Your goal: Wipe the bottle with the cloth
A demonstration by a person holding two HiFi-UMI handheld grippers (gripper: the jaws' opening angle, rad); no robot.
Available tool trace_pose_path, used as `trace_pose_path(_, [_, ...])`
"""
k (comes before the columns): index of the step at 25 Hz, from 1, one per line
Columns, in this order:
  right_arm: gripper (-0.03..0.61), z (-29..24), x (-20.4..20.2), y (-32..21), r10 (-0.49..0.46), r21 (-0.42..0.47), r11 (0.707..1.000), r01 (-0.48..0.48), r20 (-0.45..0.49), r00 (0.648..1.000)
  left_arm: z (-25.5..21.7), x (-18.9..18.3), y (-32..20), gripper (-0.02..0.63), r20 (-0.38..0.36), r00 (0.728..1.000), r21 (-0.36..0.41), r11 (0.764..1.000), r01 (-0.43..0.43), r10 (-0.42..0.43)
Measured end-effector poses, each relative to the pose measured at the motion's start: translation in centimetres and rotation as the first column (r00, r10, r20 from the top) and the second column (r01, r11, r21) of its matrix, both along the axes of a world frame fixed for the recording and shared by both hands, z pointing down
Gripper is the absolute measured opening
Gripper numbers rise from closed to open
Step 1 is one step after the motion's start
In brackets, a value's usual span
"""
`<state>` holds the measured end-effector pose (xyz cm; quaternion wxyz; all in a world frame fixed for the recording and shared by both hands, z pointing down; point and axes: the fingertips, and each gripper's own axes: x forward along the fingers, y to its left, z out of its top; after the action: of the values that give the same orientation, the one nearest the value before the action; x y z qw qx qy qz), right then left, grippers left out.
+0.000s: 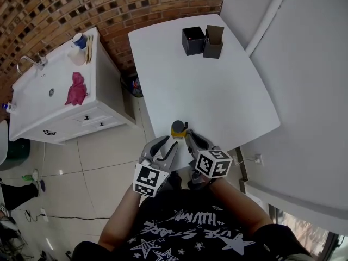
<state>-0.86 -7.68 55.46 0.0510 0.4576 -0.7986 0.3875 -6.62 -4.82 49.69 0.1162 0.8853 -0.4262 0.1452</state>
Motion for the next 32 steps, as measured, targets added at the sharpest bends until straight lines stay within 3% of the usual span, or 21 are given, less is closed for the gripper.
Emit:
trace_pose_path(5, [0.035,1.6,-0.2,0.2,-0.008,-0.024,1.000,0.008,-0.021,1.000,0.5,-0.1,0.4,0.121,0.002,1.000,-0.015,1.000,0.025,-0.025])
trace_pose_path(8, [0.035,1.6,0.2,0.2,-0.011,-0.022,1.000,0.011,-0.022,1.000,0.4,-0.1,0.4,0.137,-0.024,0.996,-0.027,0.996,0.082,-0.082])
trace_pose_path(11, [0.035,0.8,0.8,0.4,-0.012,-0.008,1.000,0.012,-0.014,1.000,0.5,0.4,0.3,0.327,-0.047,0.987,-0.086,0.985,0.148,-0.152])
trace_pose_path(12, [0.035,0.6,1.1,0.4,-0.010,-0.002,1.000,0.010,-0.013,1.000,0.7,0.6,0.3,0.345,-0.029,0.985,-0.097,0.981,0.166,-0.169])
trace_pose_path(14, [0.035,0.1,1.8,0.4,0.000,0.009,1.000,0.000,-0.015,1.000,1.3,1.1,-0.2,0.347,0.013,0.981,-0.098,0.976,0.195,-0.194])
trace_pose_path(17, [0.035,-0.2,3.2,0.2,0.025,0.020,0.999,-0.025,-0.019,0.999,1.2,2.2,-1.3,0.347,0.010,0.970,-0.087,0.966,0.242,-0.242])
trace_pose_path(22, [0.035,-0.5,5.4,-0.3,0.075,0.032,0.997,-0.075,-0.008,0.997,0.9,1.4,-3.4,0.347,0.058,0.929,-0.017,0.930,0.368,-0.366])
trace_pose_path(26, [0.035,-1.0,7.0,-0.8,0.104,0.043,0.994,-0.103,-0.004,0.995,1.9,1.9,-4.1,0.342,0.112,0.914,-0.046,0.917,0.396,-0.389])
trace_pose_path(32, [0.035,-1.2,7.4,-1.6,0.102,0.050,0.993,-0.102,0.003,0.995,2.3,1.6,-4.7,0.258,0.170,0.891,-0.038,0.900,0.433,-0.422])
